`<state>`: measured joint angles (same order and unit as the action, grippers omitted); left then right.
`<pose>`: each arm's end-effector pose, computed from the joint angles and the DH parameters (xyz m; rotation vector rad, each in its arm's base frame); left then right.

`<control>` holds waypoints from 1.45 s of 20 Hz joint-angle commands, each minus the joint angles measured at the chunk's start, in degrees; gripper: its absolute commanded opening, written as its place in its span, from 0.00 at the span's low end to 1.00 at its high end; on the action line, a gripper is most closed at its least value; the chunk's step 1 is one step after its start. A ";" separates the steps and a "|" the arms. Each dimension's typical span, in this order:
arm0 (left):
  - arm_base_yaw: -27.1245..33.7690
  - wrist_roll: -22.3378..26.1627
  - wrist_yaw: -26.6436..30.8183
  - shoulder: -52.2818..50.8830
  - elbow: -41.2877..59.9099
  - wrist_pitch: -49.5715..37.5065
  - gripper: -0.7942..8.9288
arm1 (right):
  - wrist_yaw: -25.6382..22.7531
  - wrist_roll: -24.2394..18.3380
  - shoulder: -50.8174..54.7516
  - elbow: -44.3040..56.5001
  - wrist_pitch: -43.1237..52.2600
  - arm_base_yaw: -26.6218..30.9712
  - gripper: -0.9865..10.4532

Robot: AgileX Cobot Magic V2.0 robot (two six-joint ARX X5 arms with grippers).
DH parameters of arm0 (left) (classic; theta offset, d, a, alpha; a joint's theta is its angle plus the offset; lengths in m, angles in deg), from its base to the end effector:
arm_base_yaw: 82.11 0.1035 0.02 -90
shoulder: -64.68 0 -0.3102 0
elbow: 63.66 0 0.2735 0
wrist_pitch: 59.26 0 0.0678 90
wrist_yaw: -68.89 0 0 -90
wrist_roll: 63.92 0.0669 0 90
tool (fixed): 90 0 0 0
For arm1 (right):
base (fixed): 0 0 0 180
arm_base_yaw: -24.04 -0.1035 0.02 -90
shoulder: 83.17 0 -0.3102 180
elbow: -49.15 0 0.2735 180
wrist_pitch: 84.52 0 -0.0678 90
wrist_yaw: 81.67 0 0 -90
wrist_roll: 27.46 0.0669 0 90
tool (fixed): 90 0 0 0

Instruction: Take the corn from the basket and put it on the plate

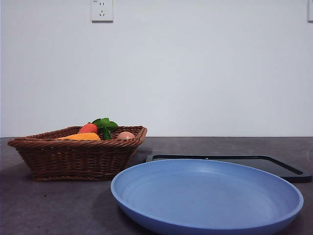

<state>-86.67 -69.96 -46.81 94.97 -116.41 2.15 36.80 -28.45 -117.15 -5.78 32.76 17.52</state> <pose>0.1019 -0.0372 0.2839 -0.2252 0.7027 -0.4719 0.1083 0.0445 0.2903 0.1249 0.7213 0.5892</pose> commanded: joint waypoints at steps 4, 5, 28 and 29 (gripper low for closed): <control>-0.52 1.49 -0.28 1.53 -0.81 -0.85 0.25 | 0.02 -0.83 -0.79 -0.94 0.37 -1.01 0.14; -0.52 1.49 -0.28 1.53 -0.81 -1.14 0.35 | -0.02 -0.44 -0.79 -0.94 0.37 -1.01 0.19; -0.66 0.46 -2.62 2.32 -0.81 -4.46 0.48 | 0.02 5.29 -41.97 -0.94 14.67 -9.18 0.32; -0.66 0.44 -2.62 2.32 -0.81 -4.46 0.48 | 0.00 5.29 -43.43 -0.94 15.50 -9.64 0.32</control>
<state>-87.24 -69.41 -49.12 96.98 -116.41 -1.72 36.76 -23.90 -159.88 -5.81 48.00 8.21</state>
